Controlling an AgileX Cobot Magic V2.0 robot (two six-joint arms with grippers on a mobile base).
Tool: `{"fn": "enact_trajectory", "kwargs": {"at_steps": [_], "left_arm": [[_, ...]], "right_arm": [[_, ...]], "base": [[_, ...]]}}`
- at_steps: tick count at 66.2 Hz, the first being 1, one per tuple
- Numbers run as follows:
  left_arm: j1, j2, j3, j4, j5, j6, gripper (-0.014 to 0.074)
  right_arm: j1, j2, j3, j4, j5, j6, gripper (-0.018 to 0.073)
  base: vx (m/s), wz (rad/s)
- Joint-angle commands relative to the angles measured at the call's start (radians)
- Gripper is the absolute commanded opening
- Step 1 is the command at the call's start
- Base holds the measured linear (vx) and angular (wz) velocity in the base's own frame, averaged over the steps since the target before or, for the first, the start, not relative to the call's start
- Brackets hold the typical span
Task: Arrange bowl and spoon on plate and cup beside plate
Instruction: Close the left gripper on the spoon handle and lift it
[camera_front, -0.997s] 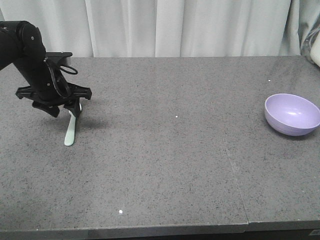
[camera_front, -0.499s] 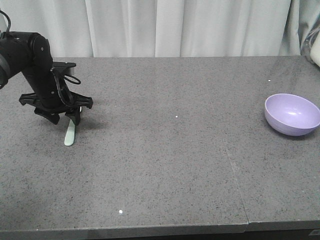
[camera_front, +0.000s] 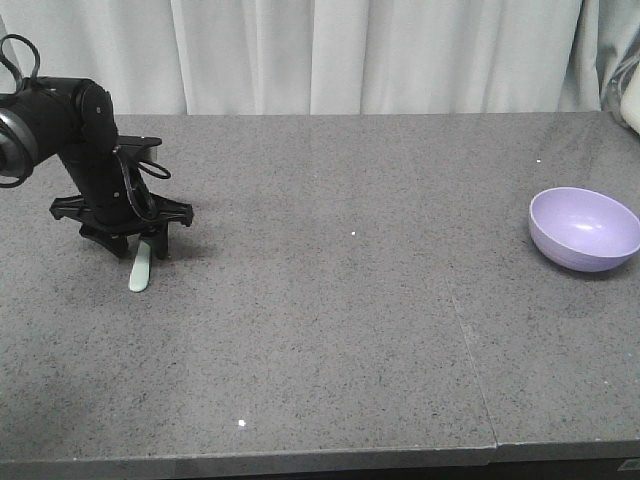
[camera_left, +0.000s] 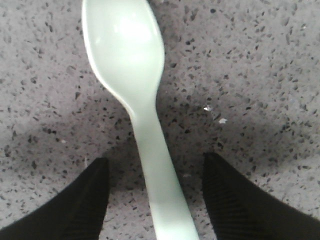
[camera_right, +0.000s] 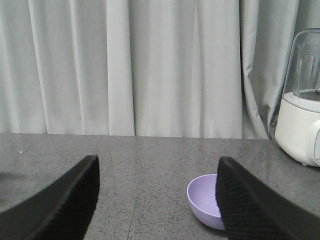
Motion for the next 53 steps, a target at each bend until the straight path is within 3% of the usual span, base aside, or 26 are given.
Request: {"fn": "enact_trajectory", "kwargs": {"at_steps": [1,8,17,36,46,53], "left_arm": [[-0.004,-0.014,-0.013,-0.017,0.011,-0.013,0.0359],[-0.004,-0.013,-0.013,-0.013,0.011,-0.010,0.0243],[-0.006,-0.013,-0.013,-0.013,0.011,0.001,-0.0003],[-0.025,-0.075,-0.016,-0.023,0.007,0.017,-0.0008],[-0.025,-0.178,-0.016,-0.023,-0.008,0.017,-0.0008],[-0.025,-0.283,-0.016,-0.028,-0.050,0.022,-0.0008]], "right_arm": [[-0.007,0.024,-0.028,0.007,-0.068,-0.004,0.0494],[-0.007,0.024,-0.028,0.007,-0.068,-0.004,0.0494],[-0.007,0.024,-0.028,0.007,-0.068,-0.004,0.0494],[-0.007,0.025,-0.028,0.006,-0.068,0.004,0.0489],[-0.007,0.072,-0.058,-0.031,-0.066,0.098,0.0475],[-0.007,0.157,-0.133,-0.114,-0.037,0.174,0.0473]], "base": [[0.00,0.00],[0.00,0.00],[0.00,0.00],[0.00,0.00],[0.00,0.00],[0.00,0.00]]}}
